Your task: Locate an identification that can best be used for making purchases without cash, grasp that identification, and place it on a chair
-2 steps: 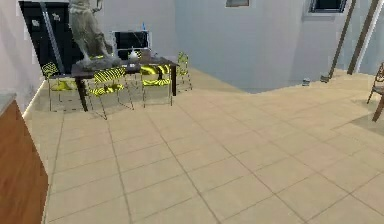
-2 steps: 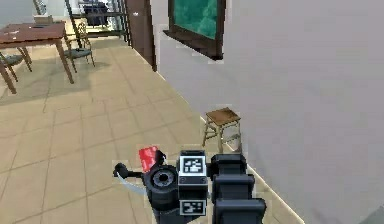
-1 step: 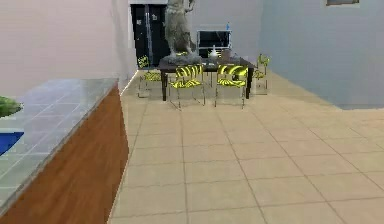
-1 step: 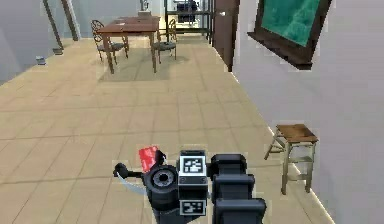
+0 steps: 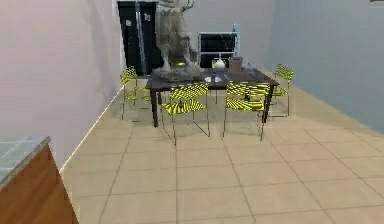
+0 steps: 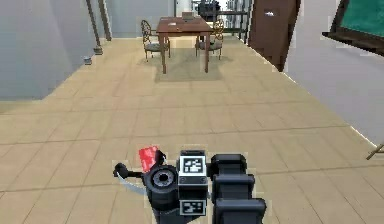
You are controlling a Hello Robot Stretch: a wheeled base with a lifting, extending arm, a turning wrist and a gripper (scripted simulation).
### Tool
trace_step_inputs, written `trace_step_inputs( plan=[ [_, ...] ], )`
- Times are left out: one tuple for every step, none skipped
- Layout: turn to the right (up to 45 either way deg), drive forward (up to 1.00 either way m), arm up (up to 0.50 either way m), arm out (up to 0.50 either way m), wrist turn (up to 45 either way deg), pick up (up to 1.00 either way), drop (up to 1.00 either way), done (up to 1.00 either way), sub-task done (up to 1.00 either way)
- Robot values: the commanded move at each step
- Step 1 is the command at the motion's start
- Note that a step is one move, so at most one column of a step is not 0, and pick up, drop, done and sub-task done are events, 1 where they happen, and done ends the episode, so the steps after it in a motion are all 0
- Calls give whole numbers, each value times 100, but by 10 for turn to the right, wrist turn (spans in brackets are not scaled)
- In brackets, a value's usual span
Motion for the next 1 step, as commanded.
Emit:
trace_step_inputs(
  plan=[
    [0,100,0,0,0,0,0,0,0]
  ],
)
